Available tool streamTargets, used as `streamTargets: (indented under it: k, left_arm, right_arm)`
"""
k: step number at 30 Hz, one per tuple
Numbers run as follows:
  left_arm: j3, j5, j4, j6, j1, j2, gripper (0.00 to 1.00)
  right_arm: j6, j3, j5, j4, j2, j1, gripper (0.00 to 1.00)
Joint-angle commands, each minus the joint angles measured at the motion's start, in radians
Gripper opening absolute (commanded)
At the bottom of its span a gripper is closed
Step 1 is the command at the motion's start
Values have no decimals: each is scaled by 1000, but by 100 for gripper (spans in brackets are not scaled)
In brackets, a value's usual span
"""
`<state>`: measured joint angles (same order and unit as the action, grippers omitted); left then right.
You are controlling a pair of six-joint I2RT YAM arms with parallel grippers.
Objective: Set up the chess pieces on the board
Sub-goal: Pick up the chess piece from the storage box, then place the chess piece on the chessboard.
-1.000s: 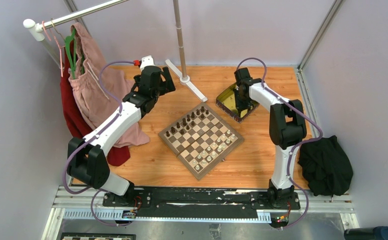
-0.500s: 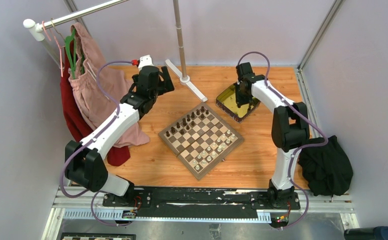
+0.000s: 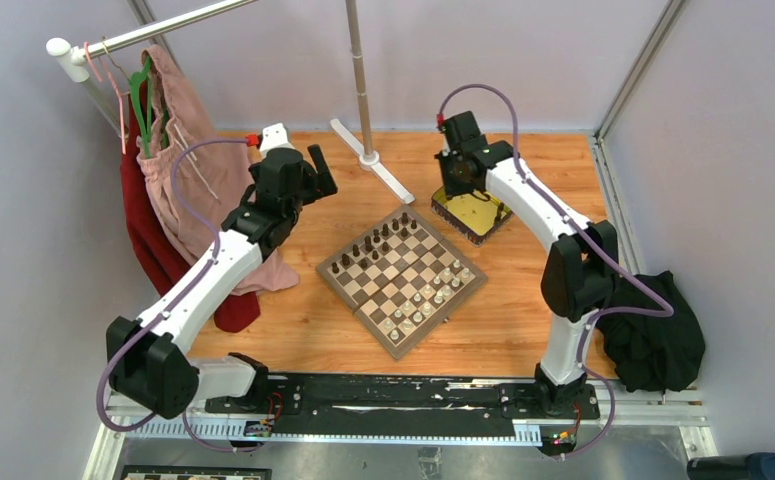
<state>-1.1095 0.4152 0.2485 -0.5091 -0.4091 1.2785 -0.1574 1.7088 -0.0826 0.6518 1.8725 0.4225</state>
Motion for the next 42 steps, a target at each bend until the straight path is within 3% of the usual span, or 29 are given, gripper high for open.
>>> streamTargets:
  k: [1,19,42]
  left_arm:
    - [37,23,15,-19,-7,-58,100]
    - [104,58,35,-43,-11,-164,100]
    - [125,59,22,-31,-12,-158,100]
  right_arm:
    - [27,16,-34,54,-36,108,0]
    - [33,28,-57,49,62,368,0]
    - [73,47,-49,-12,197,377,0]
